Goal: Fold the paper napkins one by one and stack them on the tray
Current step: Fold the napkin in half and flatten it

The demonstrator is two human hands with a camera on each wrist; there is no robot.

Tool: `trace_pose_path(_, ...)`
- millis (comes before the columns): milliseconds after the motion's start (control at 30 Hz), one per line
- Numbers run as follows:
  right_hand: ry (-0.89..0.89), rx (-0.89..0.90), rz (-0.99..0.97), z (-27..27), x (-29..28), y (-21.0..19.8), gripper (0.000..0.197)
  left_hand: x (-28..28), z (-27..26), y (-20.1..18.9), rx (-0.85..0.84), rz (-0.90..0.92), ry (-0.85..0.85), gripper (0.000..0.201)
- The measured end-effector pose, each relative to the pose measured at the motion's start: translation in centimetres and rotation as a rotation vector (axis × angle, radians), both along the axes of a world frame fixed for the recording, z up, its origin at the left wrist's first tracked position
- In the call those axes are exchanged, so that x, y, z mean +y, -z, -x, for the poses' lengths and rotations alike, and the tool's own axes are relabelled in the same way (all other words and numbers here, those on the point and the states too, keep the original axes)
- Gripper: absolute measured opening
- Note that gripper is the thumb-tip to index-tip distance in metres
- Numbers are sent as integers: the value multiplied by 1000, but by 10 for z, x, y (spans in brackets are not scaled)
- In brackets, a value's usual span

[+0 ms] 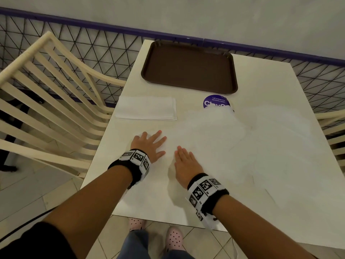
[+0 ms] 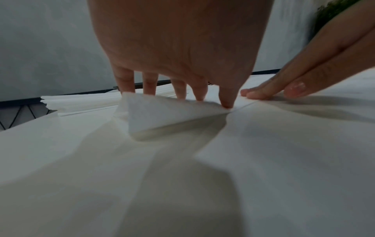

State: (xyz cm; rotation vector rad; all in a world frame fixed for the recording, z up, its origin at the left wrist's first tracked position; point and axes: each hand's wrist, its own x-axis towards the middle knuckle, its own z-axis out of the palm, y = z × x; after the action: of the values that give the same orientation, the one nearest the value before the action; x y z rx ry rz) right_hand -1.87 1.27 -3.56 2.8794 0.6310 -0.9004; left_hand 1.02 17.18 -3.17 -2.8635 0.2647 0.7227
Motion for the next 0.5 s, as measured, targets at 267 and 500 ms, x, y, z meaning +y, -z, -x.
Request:
trace_pose_path(267, 41, 11, 16, -7, -20, -15, 53, -38, 31, -8, -151, 157, 26, 52)
trace_pose_path(500, 21, 29, 25, -10, -20, -18, 57, -58, 54, 14, -89, 205, -51, 52)
